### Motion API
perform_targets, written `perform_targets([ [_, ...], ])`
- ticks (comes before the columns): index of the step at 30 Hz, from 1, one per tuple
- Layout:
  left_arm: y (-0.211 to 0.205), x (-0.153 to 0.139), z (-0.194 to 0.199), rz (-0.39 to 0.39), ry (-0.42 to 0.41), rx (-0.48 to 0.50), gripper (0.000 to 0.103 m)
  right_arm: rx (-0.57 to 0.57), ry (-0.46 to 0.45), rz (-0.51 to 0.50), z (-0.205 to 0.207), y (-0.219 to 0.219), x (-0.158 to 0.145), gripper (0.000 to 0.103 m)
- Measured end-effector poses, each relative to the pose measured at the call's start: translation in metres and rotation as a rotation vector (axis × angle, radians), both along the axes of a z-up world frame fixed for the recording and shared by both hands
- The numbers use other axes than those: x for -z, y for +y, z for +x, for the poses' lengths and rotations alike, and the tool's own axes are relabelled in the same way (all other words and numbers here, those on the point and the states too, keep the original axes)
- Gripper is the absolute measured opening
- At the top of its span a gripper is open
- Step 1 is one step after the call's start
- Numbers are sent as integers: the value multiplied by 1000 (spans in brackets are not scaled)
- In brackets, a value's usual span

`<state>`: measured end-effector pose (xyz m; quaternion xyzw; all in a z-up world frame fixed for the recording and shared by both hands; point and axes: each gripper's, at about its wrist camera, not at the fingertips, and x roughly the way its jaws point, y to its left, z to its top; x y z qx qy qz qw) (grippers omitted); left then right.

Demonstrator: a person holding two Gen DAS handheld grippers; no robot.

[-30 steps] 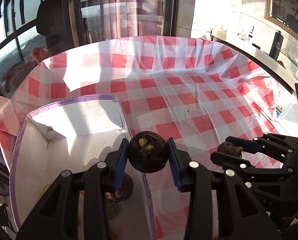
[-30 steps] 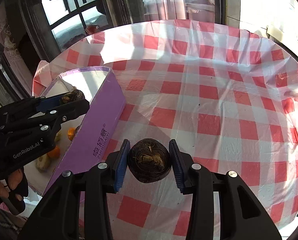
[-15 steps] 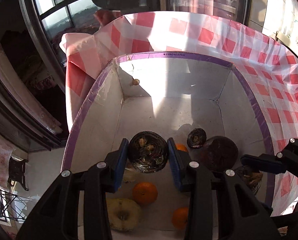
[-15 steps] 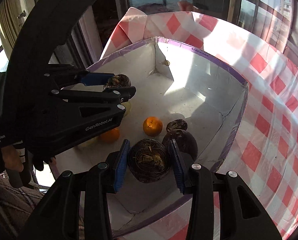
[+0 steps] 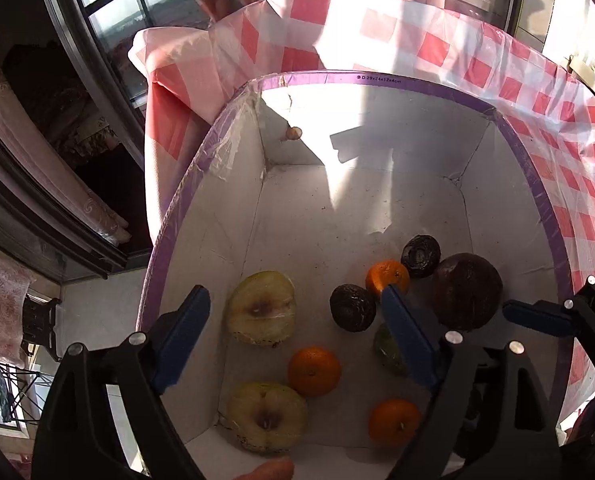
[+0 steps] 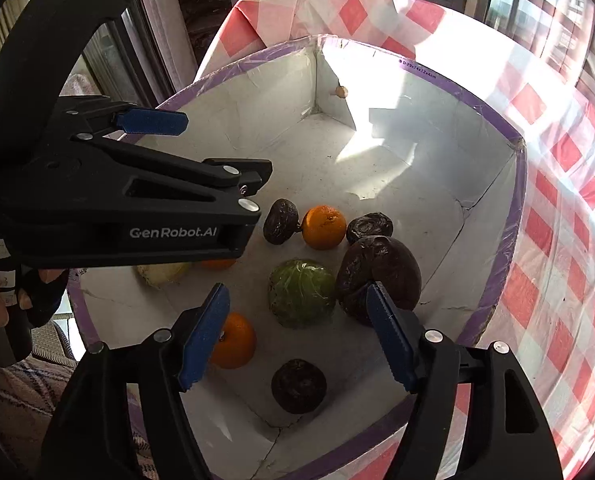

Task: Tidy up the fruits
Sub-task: 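Release both small dark fruits into the box from both grippers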

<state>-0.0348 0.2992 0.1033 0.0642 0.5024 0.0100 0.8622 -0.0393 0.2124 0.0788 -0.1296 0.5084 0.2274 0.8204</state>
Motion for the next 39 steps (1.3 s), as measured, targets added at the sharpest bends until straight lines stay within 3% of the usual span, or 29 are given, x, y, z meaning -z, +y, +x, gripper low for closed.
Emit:
perform_targets([
  [2, 0, -3, -1, 20, -10, -14, 95, -4, 4, 4, -2, 1, 0, 79],
  [6, 2, -7, -2, -65, -11, -1, 99, -13, 3, -19, -3, 2, 3, 84],
  [10, -1, -6, -3, -39, -9, 5, 100, -16, 2, -35, -5, 2, 6, 86],
  [34, 7, 6, 8, -85, 48, 0, 100, -1, 1, -55, 7, 0, 12, 86],
  [39, 14, 2, 5, -107, 11, -43, 100, -3, 3, -55, 8, 2, 12, 86],
])
